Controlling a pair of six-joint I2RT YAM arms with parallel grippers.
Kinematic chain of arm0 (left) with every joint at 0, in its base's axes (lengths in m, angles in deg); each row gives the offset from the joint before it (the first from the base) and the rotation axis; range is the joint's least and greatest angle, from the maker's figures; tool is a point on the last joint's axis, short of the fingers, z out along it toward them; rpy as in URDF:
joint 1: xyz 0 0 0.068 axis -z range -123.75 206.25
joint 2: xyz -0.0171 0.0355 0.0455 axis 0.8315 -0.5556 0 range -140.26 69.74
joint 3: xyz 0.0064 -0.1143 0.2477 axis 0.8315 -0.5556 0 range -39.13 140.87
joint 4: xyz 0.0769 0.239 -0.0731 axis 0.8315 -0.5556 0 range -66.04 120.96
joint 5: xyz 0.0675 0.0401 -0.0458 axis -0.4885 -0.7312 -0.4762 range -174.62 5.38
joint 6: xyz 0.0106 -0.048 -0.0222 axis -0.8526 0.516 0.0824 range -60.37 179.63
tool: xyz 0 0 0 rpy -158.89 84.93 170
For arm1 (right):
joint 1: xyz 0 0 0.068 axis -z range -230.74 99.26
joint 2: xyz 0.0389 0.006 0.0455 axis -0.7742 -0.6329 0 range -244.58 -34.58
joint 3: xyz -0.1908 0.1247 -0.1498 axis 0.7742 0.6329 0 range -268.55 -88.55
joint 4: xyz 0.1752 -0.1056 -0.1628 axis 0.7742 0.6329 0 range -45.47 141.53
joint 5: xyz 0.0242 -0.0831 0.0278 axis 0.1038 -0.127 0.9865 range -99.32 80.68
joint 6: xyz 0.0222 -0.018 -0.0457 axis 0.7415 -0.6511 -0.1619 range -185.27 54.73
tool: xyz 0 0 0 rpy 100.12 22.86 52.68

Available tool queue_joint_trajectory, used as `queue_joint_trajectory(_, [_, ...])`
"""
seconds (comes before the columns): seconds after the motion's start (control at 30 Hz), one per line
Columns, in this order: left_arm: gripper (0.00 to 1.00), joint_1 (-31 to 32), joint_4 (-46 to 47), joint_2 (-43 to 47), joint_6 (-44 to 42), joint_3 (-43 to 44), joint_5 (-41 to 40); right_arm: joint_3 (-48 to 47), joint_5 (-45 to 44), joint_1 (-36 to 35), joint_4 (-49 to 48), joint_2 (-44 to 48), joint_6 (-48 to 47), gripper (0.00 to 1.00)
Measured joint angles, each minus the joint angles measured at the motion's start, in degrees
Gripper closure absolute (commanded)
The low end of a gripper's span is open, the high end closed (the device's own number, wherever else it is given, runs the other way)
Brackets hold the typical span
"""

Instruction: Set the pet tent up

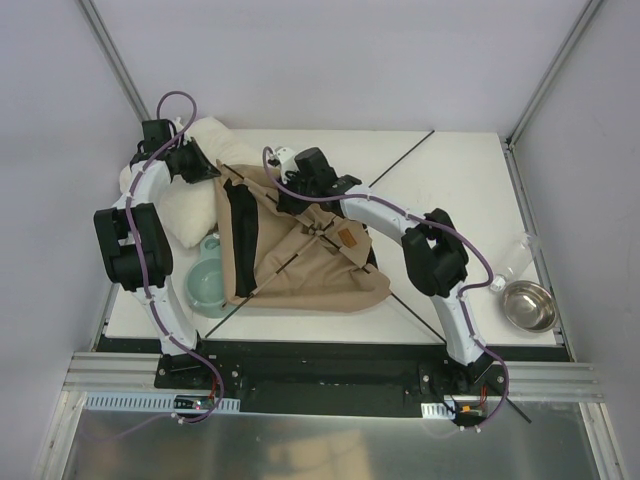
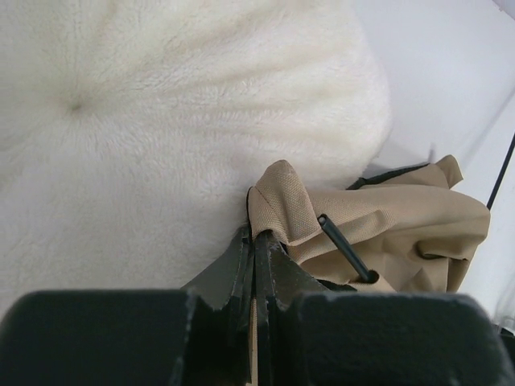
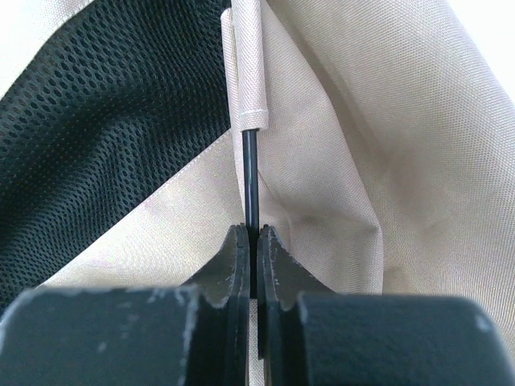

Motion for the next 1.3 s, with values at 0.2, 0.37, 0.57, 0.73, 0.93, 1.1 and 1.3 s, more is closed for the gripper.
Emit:
queue_joint_trajectory(0.2, [1.0,0.0,0.0,0.0,1.1,0.5,-2.2,0.2,0.0,-0.2,-0.2,0.1,0.0,1.0])
queue_joint_trajectory(0.37, [1.0,0.0,0.0,-0.3,2.1,1.1,-2.9,0.2,0.0,-0.4,-0.3,0.5,0.1,1.0])
queue_joint_trajectory(0.57, [1.0,0.0,0.0,-0.4,2.3,1.3,-2.8,0.2,-0.6,-0.4,-0.4,0.5,0.8,1.0])
queue_joint_trajectory(0.73, [1.0,0.0,0.1,-0.4,2.3,1.3,-2.6,-0.1,-1.2,-0.4,-0.3,0.5,1.6,1.0])
queue_joint_trajectory(0.93, [1.0,0.0,1.4,-0.4,2.3,1.3,-2.4,-2.6,-1.6,-0.4,0.7,-0.7,2.2,1.0])
queue_joint_trajectory(1.1, [1.0,0.0,1.6,-0.4,2.3,1.3,-2.4,-3.7,-1.6,-0.5,1.2,-1.7,2.5,1.0])
queue_joint_trajectory(1.3, [1.0,0.0,1.7,-0.4,2.3,1.2,-2.4,-4.5,-1.8,-0.7,1.6,-3.3,2.6,1.0])
